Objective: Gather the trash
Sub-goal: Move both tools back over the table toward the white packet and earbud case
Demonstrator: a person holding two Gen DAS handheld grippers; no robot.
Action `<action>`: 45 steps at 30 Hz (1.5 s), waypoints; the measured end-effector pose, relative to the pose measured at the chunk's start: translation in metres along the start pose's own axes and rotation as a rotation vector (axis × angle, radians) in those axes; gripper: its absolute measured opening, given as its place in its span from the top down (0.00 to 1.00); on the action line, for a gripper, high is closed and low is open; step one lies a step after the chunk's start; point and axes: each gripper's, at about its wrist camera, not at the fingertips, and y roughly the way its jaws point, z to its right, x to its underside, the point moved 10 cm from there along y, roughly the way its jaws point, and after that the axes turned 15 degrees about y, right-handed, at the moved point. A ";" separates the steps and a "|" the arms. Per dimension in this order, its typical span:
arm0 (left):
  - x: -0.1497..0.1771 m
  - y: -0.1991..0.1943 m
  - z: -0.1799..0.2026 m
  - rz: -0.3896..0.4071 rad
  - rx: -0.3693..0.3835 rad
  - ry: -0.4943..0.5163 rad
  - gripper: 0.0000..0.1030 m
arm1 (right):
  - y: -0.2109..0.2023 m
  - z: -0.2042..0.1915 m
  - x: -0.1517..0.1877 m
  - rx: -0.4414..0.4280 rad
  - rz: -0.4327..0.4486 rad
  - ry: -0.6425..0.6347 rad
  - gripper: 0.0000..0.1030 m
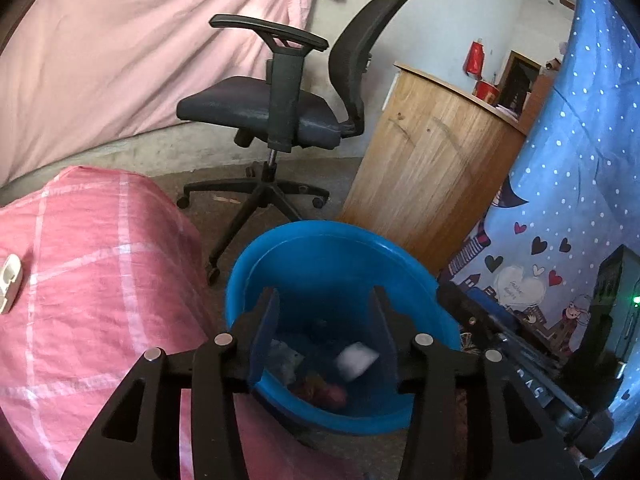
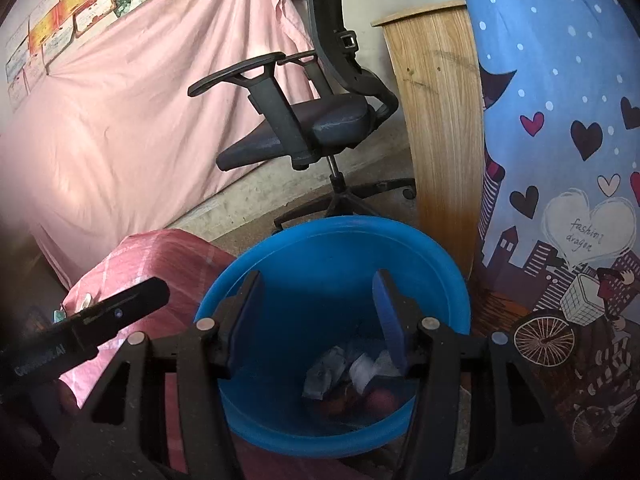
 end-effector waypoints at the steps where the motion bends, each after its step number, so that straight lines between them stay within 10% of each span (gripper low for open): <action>1: 0.000 -0.002 -0.002 0.004 -0.004 -0.003 0.60 | 0.001 -0.001 -0.001 -0.003 0.005 -0.001 0.22; 17: -0.005 -0.123 -0.073 0.251 -0.269 -0.032 0.44 | -0.050 -0.109 -0.012 -0.223 0.213 -0.112 0.05; 25: 0.020 -0.211 -0.135 0.404 -0.542 -0.108 0.02 | -0.069 -0.174 0.001 -0.337 0.315 -0.176 0.00; 45: 0.131 -0.308 -0.233 0.425 -0.843 -0.199 0.02 | -0.062 -0.313 0.102 -0.520 0.298 -0.422 0.00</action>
